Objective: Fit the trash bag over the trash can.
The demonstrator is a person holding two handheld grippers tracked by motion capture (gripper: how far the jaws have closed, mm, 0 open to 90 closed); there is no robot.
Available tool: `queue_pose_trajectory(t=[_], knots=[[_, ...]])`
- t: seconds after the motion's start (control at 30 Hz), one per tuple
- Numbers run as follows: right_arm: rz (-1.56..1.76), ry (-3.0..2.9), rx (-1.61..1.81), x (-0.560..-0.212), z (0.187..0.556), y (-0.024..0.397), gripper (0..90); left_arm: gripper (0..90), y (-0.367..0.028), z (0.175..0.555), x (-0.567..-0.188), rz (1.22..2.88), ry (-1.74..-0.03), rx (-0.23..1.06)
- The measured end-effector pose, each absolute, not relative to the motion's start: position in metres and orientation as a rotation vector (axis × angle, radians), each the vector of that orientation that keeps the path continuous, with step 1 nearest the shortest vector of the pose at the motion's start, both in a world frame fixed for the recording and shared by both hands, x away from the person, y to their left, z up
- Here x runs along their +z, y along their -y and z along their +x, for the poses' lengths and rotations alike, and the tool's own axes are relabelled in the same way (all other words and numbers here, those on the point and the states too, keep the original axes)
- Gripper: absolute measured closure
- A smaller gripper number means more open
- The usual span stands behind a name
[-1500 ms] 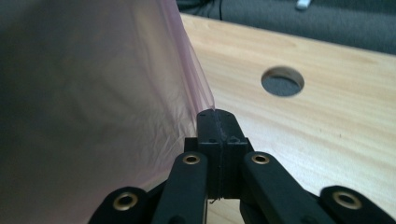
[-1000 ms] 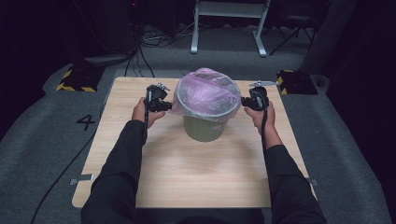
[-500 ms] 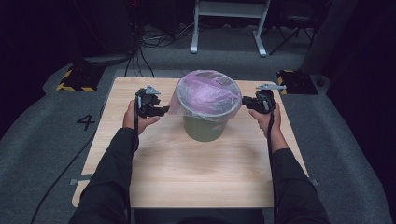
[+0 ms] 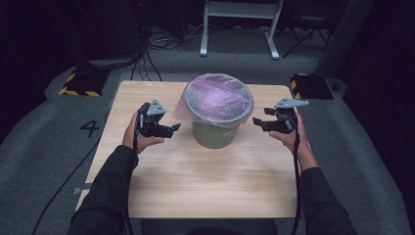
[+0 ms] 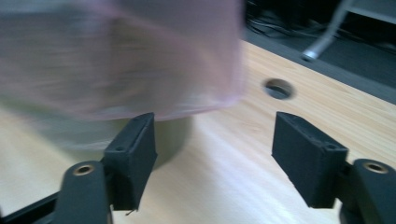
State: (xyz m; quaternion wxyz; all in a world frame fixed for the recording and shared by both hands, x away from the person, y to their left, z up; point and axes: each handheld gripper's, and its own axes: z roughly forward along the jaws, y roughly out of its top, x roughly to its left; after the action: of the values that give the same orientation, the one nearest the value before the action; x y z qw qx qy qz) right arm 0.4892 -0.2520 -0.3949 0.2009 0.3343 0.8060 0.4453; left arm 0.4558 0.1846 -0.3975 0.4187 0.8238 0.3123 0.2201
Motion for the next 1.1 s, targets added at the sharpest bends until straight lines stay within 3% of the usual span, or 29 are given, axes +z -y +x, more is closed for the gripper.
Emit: queue_pose_trajectory(t=[0.33, 0.43, 0.5, 0.67, 0.8, 0.9, 1.1], knots=[[0.791, -2.285, 1.387, -0.385, 0.470, 0.225, 24.8, 18.6, -0.165, 0.453, -0.385, 2.036, -0.737, 0.579], [0.799, -2.279, 1.415, -0.383, 0.471, 0.222, 25.8, 27.7, -0.161, 0.454, -0.383, 2.030, -0.715, 0.605], [0.797, -2.282, 1.433, -0.384, 0.472, 0.221, 40.0, 39.9, -0.158, 0.455, -0.383, 2.029, -0.706, 0.630], [0.762, -2.317, 1.455, -0.386, 0.474, 0.220, 66.1, 63.5, -0.154, 0.459, -0.383, 2.022, -0.710, 0.615], [0.743, -2.321, 1.441, -0.388, 0.472, 0.221, 81.7, 81.0, -0.151, 0.459, -0.383, 2.013, -0.691, 0.626], [0.734, -2.330, 1.440, -0.389, 0.471, 0.222, 89.4, 89.7, -0.149, 0.458, -0.383, 2.023, -0.672, 0.646], [0.721, -2.347, 1.416, -0.392, 0.469, 0.224, 90.0, 90.0, -0.150, 0.457, -0.389, 2.051, -0.649, 0.623]])
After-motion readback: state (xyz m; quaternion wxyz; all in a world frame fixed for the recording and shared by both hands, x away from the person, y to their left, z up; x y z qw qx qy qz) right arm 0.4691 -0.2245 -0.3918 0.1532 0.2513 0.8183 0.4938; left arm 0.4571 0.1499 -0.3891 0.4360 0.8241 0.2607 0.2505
